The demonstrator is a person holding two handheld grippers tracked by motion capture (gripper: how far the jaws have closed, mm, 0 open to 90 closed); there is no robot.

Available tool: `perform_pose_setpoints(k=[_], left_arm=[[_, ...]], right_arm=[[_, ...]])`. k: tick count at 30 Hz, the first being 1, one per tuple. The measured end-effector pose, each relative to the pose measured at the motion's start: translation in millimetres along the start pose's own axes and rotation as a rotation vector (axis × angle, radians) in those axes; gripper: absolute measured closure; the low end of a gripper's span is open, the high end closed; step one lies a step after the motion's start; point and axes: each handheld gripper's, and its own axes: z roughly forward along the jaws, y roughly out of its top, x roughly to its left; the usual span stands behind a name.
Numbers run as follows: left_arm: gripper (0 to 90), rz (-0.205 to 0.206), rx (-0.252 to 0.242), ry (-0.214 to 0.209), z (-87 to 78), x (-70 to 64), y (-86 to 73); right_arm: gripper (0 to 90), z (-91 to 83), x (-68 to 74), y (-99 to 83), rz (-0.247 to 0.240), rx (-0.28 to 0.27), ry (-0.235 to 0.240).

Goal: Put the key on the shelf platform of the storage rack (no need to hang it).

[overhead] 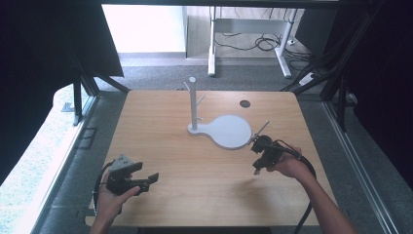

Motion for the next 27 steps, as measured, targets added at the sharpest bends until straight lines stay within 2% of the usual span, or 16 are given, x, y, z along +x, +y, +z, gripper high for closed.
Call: perform_pose_setpoints(k=[10, 12, 16, 20, 23, 27], left_arm=[[21.2, 0.003, 0.016, -0.017, 5.4, -0.5, -4.0], [21.2, -0.024, 0.015, -0.016, 4.6, 3.6, -5.7], [21.3, -0.027, 0.013, -0.010, 4.2, 6.3, -5.3], [21.3, -0.013, 0.007, 0.001, 0.1, 4.8, -5.0], [21.3, 0.008, -0.005, 0.013, -6.0, -2.7, -4.0], [21.2, 0.028, -0.004, 0.010, -6.3, -11.2, -1.9]], right_arm=[[89.6, -1.3, -7.3, 7.0, 0.005, -0.010, 0.017], [89.6, -7.0, -8.0, 9.0, 0.006, -0.042, 0.020], [89.6, -11.7, -11.2, 11.5, 0.018, -0.067, 0.019], [89.6, -12.1, -11.8, 14.8, 0.011, -0.064, 0.023], [89.5, -11.0, -12.4, 19.0, 0.003, -0.064, 0.025], [89.5, -10.9, -14.1, 22.9, 0.006, -0.080, 0.017]])
